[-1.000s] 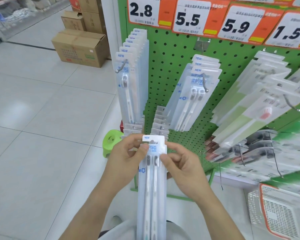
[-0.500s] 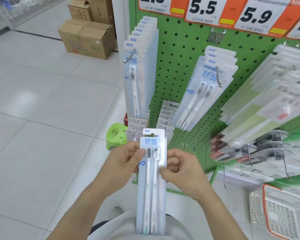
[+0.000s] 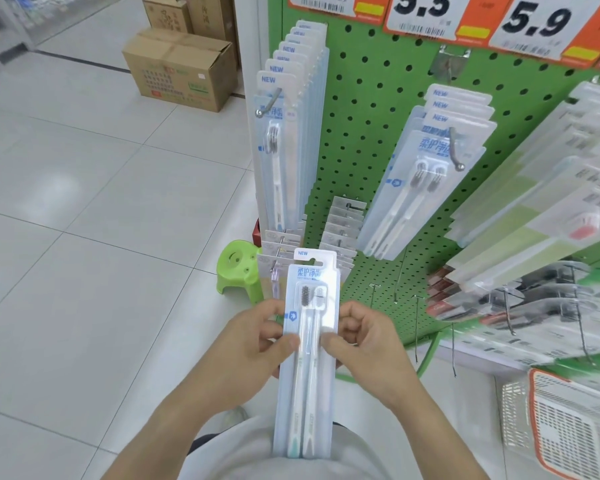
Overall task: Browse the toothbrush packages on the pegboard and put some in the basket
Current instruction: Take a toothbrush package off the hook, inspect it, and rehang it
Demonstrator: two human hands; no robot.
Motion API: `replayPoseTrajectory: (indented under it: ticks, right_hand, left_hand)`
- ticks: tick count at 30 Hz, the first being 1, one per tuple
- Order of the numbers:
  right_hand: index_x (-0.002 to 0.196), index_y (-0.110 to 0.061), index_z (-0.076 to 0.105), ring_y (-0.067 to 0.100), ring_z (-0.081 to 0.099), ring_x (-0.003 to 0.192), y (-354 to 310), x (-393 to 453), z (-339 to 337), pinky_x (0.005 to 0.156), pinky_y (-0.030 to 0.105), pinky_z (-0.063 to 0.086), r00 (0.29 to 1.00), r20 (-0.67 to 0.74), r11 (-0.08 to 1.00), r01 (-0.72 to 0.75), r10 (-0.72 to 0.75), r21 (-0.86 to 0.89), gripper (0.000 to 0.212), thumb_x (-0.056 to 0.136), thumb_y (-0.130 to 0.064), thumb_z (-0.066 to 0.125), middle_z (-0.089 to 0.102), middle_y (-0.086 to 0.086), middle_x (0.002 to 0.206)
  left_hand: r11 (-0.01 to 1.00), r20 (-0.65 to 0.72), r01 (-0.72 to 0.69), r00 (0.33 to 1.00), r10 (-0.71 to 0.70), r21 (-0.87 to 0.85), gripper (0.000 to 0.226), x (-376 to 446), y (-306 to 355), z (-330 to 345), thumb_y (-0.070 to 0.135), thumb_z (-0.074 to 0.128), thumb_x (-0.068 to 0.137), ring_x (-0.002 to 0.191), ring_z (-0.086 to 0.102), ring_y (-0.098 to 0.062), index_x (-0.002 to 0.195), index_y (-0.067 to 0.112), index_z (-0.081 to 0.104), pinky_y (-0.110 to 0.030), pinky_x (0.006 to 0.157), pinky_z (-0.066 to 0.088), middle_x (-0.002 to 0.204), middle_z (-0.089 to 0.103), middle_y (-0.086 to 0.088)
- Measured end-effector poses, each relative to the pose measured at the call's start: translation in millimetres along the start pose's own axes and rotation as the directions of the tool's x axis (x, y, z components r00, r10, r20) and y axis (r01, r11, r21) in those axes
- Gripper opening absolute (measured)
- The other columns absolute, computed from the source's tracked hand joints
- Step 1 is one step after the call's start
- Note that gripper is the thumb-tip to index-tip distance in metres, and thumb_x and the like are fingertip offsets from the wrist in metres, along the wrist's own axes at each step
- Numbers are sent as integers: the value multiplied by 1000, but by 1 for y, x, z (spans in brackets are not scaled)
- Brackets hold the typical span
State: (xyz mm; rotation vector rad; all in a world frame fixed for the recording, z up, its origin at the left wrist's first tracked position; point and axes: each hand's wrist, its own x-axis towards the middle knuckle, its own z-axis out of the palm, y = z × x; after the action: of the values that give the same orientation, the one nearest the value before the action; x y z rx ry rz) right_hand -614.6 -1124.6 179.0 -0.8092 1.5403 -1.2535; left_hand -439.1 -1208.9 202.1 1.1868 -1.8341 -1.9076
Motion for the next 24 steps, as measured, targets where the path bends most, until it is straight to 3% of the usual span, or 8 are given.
replayPoseTrajectory:
  ticks: [3, 7, 10, 13, 16, 19, 21, 24]
  right_hand:
    - [79, -26, 71, 18, 58, 62, -2, 5, -1, 59, 33, 49, 996, -61, 997, 69, -71, -36, 29, 85, 3, 71, 72, 6, 74]
    - [117, -17, 64, 25, 66, 81, -14, 9, -8, 70, 35, 53, 981, -74, 981, 182, -177, 62, 40, 79, -5, 69, 74, 9, 101]
    - [128, -11, 55, 23, 71, 92, -22, 9, -9, 80, 38, 59, 983, 19, 980, 181, -183, 84, 51, 82, -13, 78, 76, 9, 109]
    - [117, -11, 58, 19, 75, 82, -28, 8, 1, 79, 39, 59, 985, -76, 987, 159, -157, 25, 46, 79, -26, 80, 79, 6, 95]
    - [98, -9, 61, 7, 67, 63, -33, 8, 13, 62, 21, 50, 966, -208, 988, 152, -151, -10, 37, 77, -35, 77, 75, -7, 73]
    - [71, -17, 50, 1, 40, 50, -36, 8, 23, 53, 16, 34, 939, -306, 984, 120, -155, -128, 38, 90, -45, 67, 46, -19, 51]
    - [70, -16, 52, 3, 40, 53, -35, 11, 22, 56, 19, 34, 946, -310, 993, 62, -89, -98, 37, 97, -38, 64, 45, -19, 54]
    - [93, -7, 72, 15, 61, 73, -39, 13, 17, 76, 32, 48, 979, -141, 970, -112, 145, 216, 26, 98, -31, 63, 68, 0, 77]
  left_hand:
    - [1000, 14, -3, 1000, 3, -13, 21, 0, 3, 0, 2, 57, 99, 83, 73, -36, 116, 14, 60, -43, 73, 62, 89, 78, -12]
    - [1000, 35, 20, 999, -20, 10, 14, -2, 2, 4, 6, 57, 100, 84, 74, -34, 111, 10, 65, -41, 75, 62, 85, 78, -12]
    - [999, 42, 37, 998, -37, -3, 14, -3, 2, 5, 7, 58, 100, 83, 75, -30, 106, 9, 70, -38, 76, 63, 85, 79, -9]
    - [999, 48, 33, 998, -34, 14, 13, -6, 3, 6, 10, 58, 100, 84, 76, -26, 105, 11, 71, -36, 77, 63, 86, 79, -6]
    - [996, 38, -8, 999, 5, 90, 12, -9, -2, 8, 18, 60, 100, 83, 75, -25, 103, 14, 71, -40, 79, 62, 84, 78, -5]
    - [968, 9, -63, 998, 63, 241, 38, -11, -6, 12, 46, 58, 92, 73, 67, -31, 99, 10, 67, -47, 76, 60, 79, 72, -15]
    - [945, 3, -92, 995, 96, 313, 56, -12, -9, 13, 59, 51, 84, 70, 64, -33, 100, 6, 62, -49, 73, 59, 80, 70, -17]
    - [958, 26, -131, 991, 128, 257, 40, -15, -16, 18, 55, 50, 89, 72, 63, -37, 100, 19, 62, -49, 73, 57, 85, 70, -15]
